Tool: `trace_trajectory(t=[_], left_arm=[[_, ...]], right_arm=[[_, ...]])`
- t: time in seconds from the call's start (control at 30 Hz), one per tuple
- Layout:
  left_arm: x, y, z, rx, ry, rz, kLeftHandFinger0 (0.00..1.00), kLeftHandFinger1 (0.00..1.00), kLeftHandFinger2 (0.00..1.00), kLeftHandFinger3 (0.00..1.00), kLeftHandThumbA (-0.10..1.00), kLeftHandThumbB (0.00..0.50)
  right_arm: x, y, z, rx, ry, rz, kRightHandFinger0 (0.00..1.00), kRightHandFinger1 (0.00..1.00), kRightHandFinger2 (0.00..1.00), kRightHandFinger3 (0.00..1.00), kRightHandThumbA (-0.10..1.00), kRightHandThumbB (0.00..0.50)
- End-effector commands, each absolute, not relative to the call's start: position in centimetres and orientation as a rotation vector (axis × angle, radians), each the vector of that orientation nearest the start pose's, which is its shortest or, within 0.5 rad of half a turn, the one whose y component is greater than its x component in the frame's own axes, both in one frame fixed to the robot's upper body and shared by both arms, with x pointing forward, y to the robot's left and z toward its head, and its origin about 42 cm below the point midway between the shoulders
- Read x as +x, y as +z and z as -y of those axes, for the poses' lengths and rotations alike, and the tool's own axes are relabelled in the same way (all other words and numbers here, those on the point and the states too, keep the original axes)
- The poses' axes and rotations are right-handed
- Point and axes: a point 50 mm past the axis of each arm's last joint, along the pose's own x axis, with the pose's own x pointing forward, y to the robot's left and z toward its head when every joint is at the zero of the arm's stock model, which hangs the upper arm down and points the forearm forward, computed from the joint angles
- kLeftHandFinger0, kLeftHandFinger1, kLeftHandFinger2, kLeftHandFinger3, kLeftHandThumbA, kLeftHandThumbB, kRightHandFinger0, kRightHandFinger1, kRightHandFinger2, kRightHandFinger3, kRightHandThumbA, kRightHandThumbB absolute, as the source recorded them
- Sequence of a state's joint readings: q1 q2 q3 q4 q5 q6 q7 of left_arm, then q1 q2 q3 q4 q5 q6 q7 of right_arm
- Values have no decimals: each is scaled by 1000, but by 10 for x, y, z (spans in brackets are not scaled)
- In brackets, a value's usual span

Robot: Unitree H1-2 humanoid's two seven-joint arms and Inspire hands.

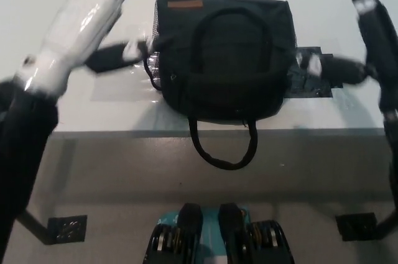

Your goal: A soft travel bag is kept infront of the robot in the middle of the desk and the robot uses both its hands to press it to reduce its size

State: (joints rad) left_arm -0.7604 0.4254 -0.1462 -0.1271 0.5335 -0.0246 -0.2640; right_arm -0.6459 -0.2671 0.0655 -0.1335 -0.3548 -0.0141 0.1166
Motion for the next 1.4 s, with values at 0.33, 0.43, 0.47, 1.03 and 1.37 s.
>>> trace_trajectory(t=[0.33, 0.43, 0.47, 1.03, 1.37], left_arm=[[515, 458, -201, 1368, -118, 595, 1000, 1000, 1000, 1000, 1000, 362], [523, 465, -196, 1384, -125, 574, 1000, 1000, 1000, 1000, 1000, 341], [527, 466, -191, 1392, -130, 561, 1000, 1000, 1000, 1000, 1000, 328], [561, 435, -154, 1432, -166, 378, 1000, 1000, 1000, 1000, 1000, 342], [569, 383, -121, 1318, -161, 333, 1000, 1000, 1000, 1000, 1000, 356]], right_arm=[[520, 409, 160, -789, 166, 539, 1000, 1000, 1000, 1000, 1000, 348], [532, 412, 155, -779, 167, 507, 1000, 1000, 1000, 1000, 1000, 330], [536, 412, 152, -779, 171, 485, 1000, 1000, 1000, 1000, 1000, 332], [561, 365, 129, -649, 182, 363, 1000, 1000, 1000, 1000, 1000, 368], [565, 338, 132, -577, 164, 271, 1000, 1000, 1000, 1000, 1000, 299]])
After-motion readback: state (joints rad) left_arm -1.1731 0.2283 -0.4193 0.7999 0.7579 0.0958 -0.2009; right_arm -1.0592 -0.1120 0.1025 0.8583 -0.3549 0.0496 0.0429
